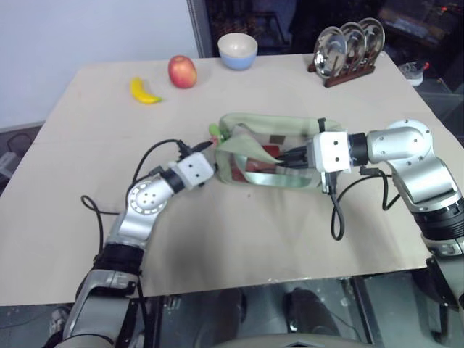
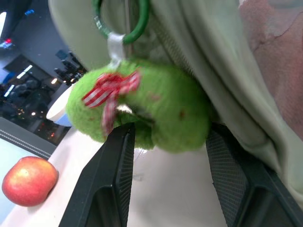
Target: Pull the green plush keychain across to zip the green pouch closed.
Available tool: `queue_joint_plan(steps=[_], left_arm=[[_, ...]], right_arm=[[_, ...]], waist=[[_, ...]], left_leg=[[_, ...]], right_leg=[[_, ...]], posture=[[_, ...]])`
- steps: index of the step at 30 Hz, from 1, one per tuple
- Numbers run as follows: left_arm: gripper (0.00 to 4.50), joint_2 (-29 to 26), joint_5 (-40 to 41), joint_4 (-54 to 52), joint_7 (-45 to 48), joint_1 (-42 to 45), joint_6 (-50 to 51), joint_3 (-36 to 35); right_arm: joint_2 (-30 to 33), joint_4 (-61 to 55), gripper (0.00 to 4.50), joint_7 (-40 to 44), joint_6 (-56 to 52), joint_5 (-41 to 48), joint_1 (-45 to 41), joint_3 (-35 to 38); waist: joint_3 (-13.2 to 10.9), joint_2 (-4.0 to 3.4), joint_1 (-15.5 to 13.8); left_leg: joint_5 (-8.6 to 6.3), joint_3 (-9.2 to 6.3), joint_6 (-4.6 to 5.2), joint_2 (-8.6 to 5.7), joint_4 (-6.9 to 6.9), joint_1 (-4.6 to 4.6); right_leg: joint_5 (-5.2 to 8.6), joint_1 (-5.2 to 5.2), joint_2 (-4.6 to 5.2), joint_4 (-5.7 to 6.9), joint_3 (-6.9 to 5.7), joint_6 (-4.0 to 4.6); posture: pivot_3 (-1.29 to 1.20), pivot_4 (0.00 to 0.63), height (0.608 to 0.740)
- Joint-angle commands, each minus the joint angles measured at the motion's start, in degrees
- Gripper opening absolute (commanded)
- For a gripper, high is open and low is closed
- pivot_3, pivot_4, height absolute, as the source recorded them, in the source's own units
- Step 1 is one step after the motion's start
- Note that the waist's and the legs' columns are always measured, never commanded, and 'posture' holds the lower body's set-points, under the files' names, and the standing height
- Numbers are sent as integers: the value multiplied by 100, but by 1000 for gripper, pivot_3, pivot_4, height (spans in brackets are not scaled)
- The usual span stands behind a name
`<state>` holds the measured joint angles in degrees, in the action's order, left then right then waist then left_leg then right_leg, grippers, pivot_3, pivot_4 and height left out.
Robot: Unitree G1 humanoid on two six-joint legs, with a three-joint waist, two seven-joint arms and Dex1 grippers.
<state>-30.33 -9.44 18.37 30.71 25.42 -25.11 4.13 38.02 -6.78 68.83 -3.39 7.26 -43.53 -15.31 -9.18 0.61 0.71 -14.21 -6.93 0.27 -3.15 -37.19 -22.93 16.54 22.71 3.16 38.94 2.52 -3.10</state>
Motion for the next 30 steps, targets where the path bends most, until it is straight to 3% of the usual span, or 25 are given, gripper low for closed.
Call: queue_joint_plan(steps=[1, 4, 5, 12, 18, 26, 30], left_arm=[[1515, 159, -1, -189, -150, -82, -106, 98], [101, 170, 27, -357, -288, -208, -60, -24], [37, 142, 32, -427, -328, -246, -55, -77], [37, -405, -218, -760, -642, -224, -282, -452], [37, -945, -1118, -1053, -1299, -22, -759, -559], [37, -1218, -1411, -390, -1002, 1270, -1236, 5], [1156, -1204, -1075, 103, -549, 1929, -1638, 319]], right_arm=[[-49, 13, 0, -107, 57, -36, -144, 116], [-101, 62, 0, -206, 80, -84, -186, 124], [-122, 80, 0, -242, 82, -102, -199, 125], [-298, 258, 0, -422, 67, -236, -295, 70], [-463, 511, 0, -536, 93, -403, -422, 7], [-677, 809, 0, -524, 263, -538, -587, -45], [-758, 823, 0, -536, 280, -590, -605, -60]], waist=[[0, 0, 1], [0, 0, 6], [0, 0, 7], [0, 0, 32], [0, -1, 32], [0, -1, 38], [0, -1, 62]], left_leg=[[0, 0, 0, 0, 0, 0], [0, 0, 0, 0, 0, 0], [0, -1, 0, 1, 0, 0], [0, -1, -1, 7, 0, 1], [0, 2, -1, 3, 0, 3], [0, 4, -1, 2, 0, 3], [1, 3, -1, -1, 0, 1]], right_leg=[[0, 0, 0, 0, 0, 0], [0, 1, 1, 0, 1, 0], [0, 1, 1, 0, 1, 0], [0, 4, -1, 3, 3, 0], [0, 3, 0, 5, 4, 0], [0, 3, -6, 10, 4, 0], [0, 5, -16, 9, 3, 0]], posture=[[0, 150, 740], [0, 150, 740], [0, 150, 740], [0, 150, 740], [0, 150, 740], [0, 150, 740], [0, 150, 740]])
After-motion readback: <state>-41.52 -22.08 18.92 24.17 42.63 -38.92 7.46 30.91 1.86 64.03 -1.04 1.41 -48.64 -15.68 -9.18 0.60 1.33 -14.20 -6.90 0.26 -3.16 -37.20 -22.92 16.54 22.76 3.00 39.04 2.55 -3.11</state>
